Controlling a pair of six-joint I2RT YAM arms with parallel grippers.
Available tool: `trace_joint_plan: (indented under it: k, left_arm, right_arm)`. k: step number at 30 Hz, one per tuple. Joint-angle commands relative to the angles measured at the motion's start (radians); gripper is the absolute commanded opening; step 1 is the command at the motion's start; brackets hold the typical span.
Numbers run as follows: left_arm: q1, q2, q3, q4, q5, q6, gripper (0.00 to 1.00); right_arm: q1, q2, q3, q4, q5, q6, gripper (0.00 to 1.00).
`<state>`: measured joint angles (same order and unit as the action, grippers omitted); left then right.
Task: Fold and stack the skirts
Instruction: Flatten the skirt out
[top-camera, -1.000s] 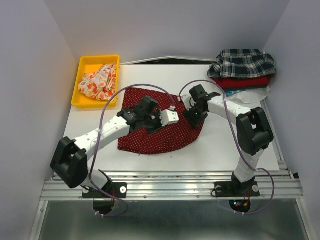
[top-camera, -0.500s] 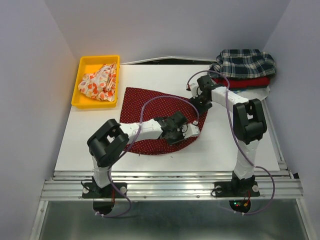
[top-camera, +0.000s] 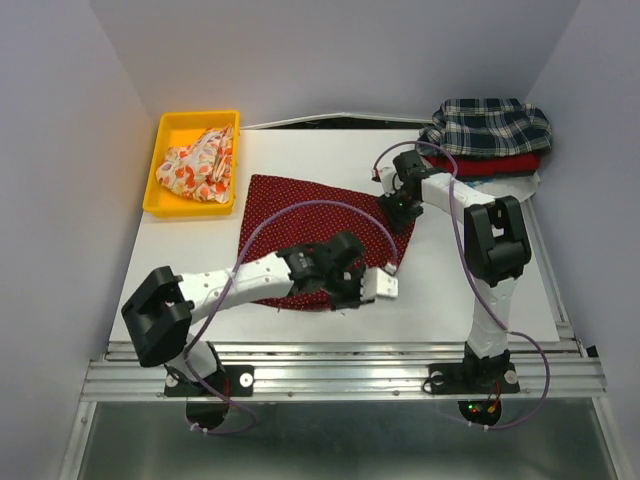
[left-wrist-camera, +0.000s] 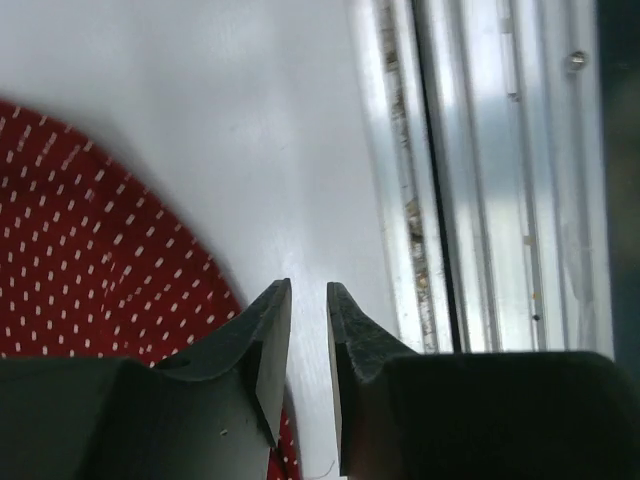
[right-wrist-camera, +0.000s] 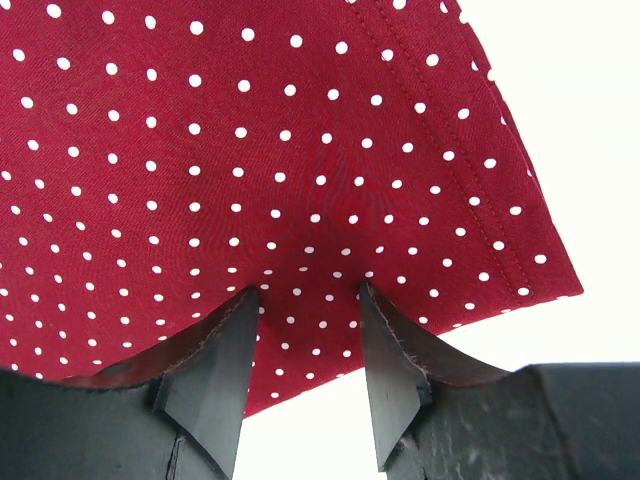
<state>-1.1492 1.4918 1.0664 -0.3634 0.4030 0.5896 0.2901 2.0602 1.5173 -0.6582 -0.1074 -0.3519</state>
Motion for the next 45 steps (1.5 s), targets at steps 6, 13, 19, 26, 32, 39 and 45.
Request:
trace_joint_plan:
  k: [6,13,19,26,32,39,45]
  left_arm:
    - [0.382,0.188,0.162,-0.020,-0.050,-0.125,0.30]
    - [0.382,0.336,0.191,0.003,-0.136,-0.145,0.30]
    - [0.342,0.387,0.193,0.029,-0.147,-0.136,0.29]
    - [0.223,0.369,0.182,0.044,-0.136,-0.100,0.30]
    - [0.077,0.245,0.118,0.023,-0.031,-0.033,0.30]
    - [0.101,0.027,0.044,-0.028,-0.015,-0.020,0.33]
    - [0.498,-0.028,-0.043,-0.077,-0.079,-0.060,0.33]
  right_arm:
    - [0.007,0.029,-0.002,-0.038,0.011,-0.016,0.50]
    - [0.007,0.037,-0.006,-0.037,0.026,-0.018,0.50]
    - [0.007,0.041,-0.005,-0.037,0.035,-0.022,0.50]
    - [0.007,0.049,-0.006,-0.038,0.048,-0.024,0.50]
    - [0.007,0.051,-0.002,-0.043,0.052,-0.025,0.50]
    - [0.007,0.025,-0.022,-0.053,0.072,-0.059,0.50]
    - [0.007,-0.031,-0.147,-0.090,0.138,-0.139,0.47]
